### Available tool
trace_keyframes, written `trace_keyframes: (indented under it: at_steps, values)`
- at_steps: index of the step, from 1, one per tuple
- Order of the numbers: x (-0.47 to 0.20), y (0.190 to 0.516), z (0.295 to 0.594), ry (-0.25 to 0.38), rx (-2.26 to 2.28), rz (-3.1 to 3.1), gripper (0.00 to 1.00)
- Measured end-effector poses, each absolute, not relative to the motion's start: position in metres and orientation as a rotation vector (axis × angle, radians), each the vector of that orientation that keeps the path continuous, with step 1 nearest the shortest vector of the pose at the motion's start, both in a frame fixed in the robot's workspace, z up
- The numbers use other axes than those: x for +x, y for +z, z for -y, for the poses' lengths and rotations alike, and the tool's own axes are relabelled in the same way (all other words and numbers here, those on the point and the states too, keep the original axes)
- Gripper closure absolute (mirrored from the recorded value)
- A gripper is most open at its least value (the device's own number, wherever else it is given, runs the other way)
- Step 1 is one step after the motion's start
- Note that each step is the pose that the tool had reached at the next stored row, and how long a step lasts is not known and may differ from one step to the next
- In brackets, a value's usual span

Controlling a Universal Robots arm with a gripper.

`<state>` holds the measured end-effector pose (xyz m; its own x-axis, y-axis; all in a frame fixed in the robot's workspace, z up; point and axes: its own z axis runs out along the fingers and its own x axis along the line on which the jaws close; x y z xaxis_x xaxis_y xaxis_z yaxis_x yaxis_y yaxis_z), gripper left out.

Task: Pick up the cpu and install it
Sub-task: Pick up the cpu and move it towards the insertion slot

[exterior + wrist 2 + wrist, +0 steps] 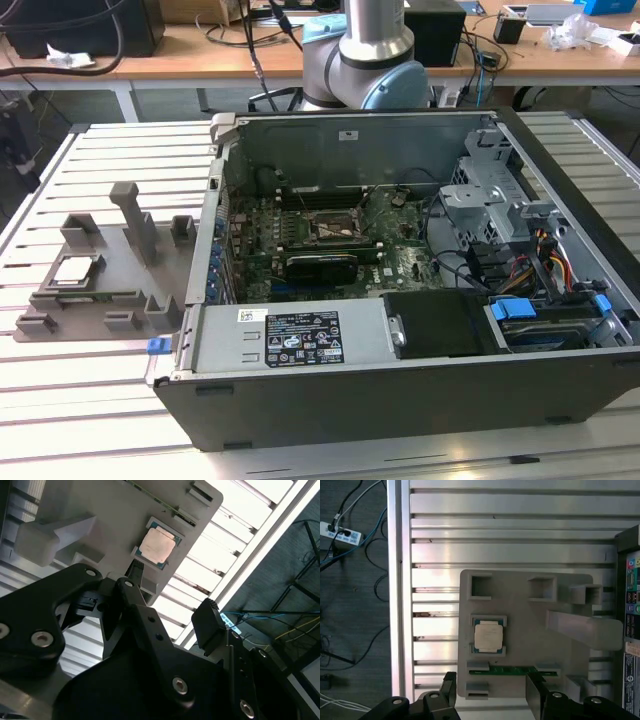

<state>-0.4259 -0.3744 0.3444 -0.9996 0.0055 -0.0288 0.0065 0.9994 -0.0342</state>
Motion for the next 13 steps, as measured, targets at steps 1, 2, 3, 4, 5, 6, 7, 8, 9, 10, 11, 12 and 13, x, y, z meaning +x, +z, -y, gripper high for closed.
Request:
trace_keyframes:
  at_steps: [1, 2, 3, 4, 5, 6, 7, 8, 9, 10, 11, 12, 13]
  values:
    - [-0.4259, 0.3438, 0.3744, -0.053, 0.009, -3.112, 0.34]
    - [-0.4259, 0.3432, 0.3744, -0.053, 0.009, -3.112, 0.34]
    - [-0.4259, 0.3427, 0.3744, -0.053, 0.009, -3.112, 0.34]
    - [-0.4259, 0.3422, 0.3744, -0.054, 0.009, -3.112, 0.34]
    - [-0.4259, 0.3416, 0.3744, -0.054, 0.009, -3.112, 0.34]
    - [-0.4259, 0.3407, 0.3744, -0.053, 0.009, -3.112, 0.34]
    - [-0.4259, 0.3401, 0.3744, -0.053, 0.009, -3.112, 0.34]
    - [-0.4259, 0.3384, 0.3744, -0.053, 0.009, -3.112, 0.34]
    - [-0.4259, 0.3378, 0.3744, -0.053, 0.009, -3.112, 0.34]
    - [-0.4259, 0.3372, 0.3744, -0.053, 0.009, -3.112, 0.34]
    - [-0.4259, 0.3363, 0.3744, -0.053, 0.009, -3.112, 0.34]
    - [-0.4259, 0.3355, 0.3744, -0.053, 0.009, -3.112, 0.34]
    - [-0.4259, 0.3345, 0.3744, -0.053, 0.009, -3.112, 0.34]
